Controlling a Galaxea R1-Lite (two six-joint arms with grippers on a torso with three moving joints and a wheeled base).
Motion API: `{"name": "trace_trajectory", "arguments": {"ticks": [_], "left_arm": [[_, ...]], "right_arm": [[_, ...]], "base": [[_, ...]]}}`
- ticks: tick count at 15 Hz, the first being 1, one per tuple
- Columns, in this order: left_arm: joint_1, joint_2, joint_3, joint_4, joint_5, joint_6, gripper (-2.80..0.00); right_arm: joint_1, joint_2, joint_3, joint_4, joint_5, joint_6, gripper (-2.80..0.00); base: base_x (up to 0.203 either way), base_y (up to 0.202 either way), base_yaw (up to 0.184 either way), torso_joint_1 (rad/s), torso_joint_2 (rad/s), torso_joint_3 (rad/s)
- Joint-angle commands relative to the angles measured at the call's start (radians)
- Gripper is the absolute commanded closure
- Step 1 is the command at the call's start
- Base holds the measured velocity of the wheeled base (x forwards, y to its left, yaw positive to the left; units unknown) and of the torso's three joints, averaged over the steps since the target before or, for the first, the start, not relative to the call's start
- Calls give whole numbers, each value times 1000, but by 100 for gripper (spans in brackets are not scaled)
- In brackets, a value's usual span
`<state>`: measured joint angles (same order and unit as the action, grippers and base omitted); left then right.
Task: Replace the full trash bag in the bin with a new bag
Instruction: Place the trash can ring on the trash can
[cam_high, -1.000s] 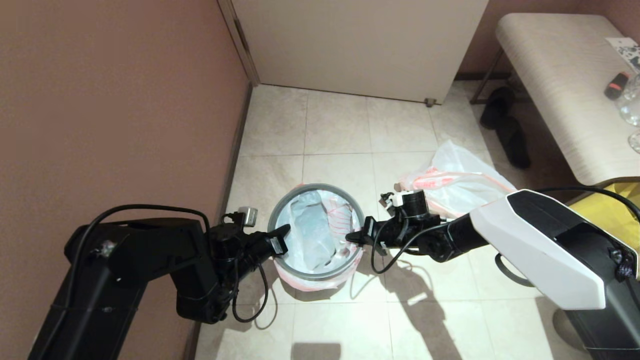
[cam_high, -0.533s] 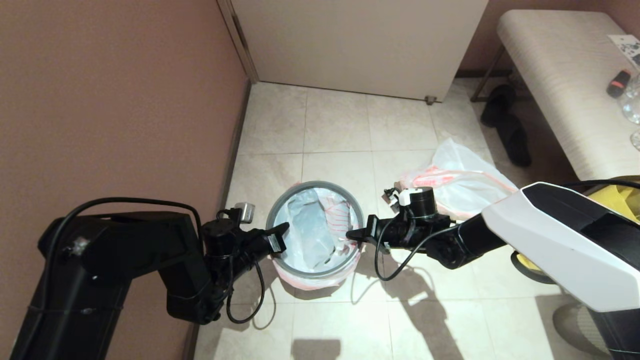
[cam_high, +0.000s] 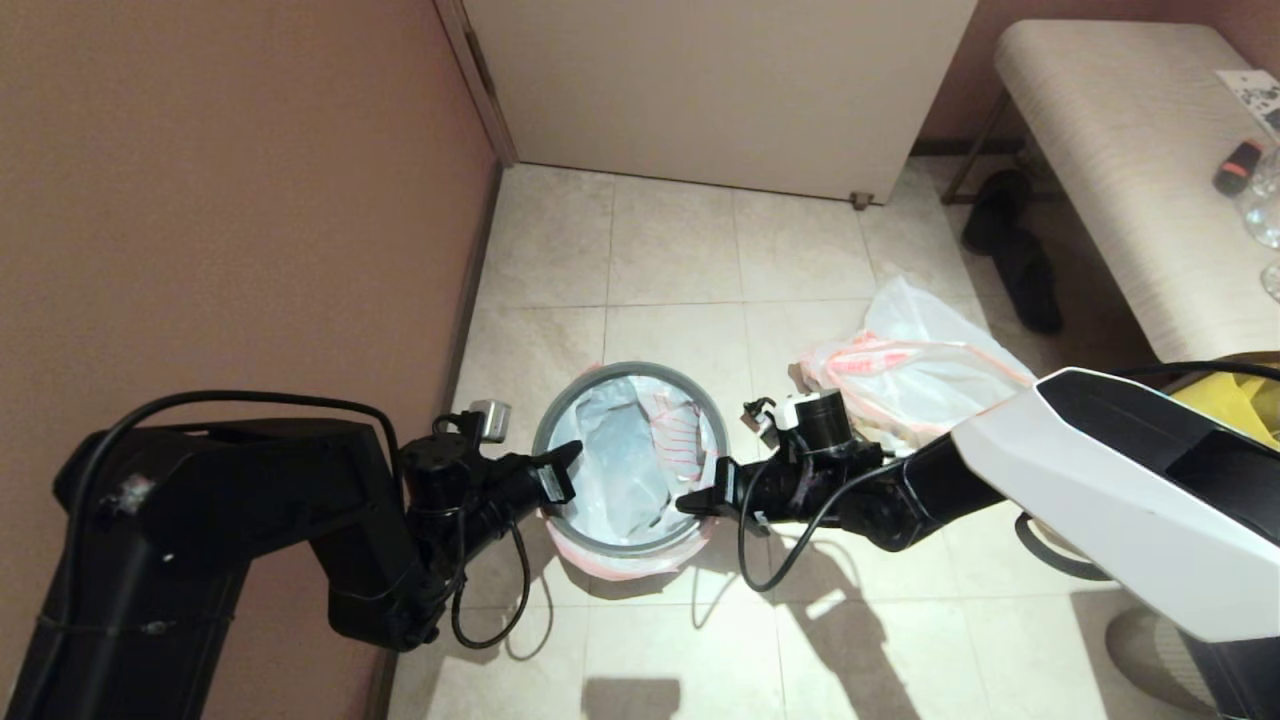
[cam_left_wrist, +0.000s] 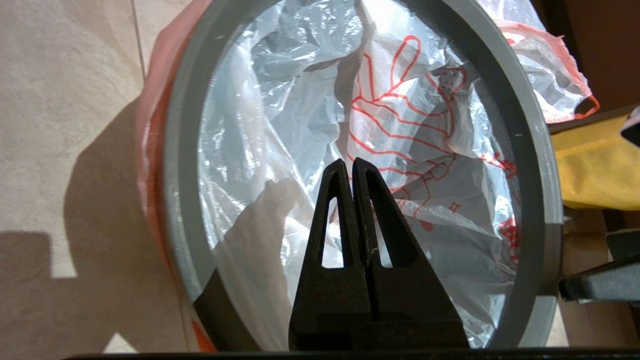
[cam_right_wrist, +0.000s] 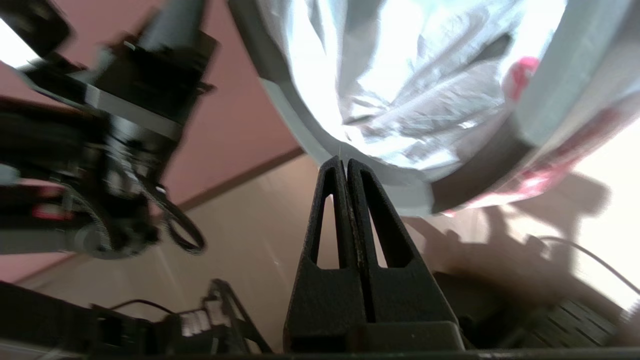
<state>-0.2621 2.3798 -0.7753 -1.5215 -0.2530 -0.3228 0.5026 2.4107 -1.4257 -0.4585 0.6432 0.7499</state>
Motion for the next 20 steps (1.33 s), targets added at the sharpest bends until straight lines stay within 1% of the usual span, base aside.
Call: {"name": "trace_trajectory", "arguments": {"ticks": [1,4,6,9,11,14,17,20], "left_arm": [[0,-2,-1,-49,-2,-2,0],[1,-12,-1,-49,-2,-17,0],[3,-19,-1,-49,-3,-33,0],[4,3,-6,-49,-3,-38,0],[4,53,-20,-49,-3,-37,0],[15,111,-47,-49,-3,-35,0],[24,150,-77,-49,-3,-27,0],[24,159,-79,-49,-3,-22,0]], "right_arm": [[5,19,1,9,4,-2,0],[-29,69,-27,21,0,2,0],[-47,94,-67,22,0,23,0],[-45,88,-65,18,0,23,0],[-45,79,-63,9,0,22,0],[-47,72,-38,-64,0,26,0],[-45,76,-39,-71,0,28,0],[-45,77,-41,-71,1,29,0]], "base": [[0,0,0,0,0,0],[0,0,0,0,0,0],[0,0,0,0,0,0],[0,0,0,0,0,0],[0,0,0,0,0,0],[0,0,0,0,0,0],[0,0,0,0,0,0],[0,0,0,0,0,0]]}}
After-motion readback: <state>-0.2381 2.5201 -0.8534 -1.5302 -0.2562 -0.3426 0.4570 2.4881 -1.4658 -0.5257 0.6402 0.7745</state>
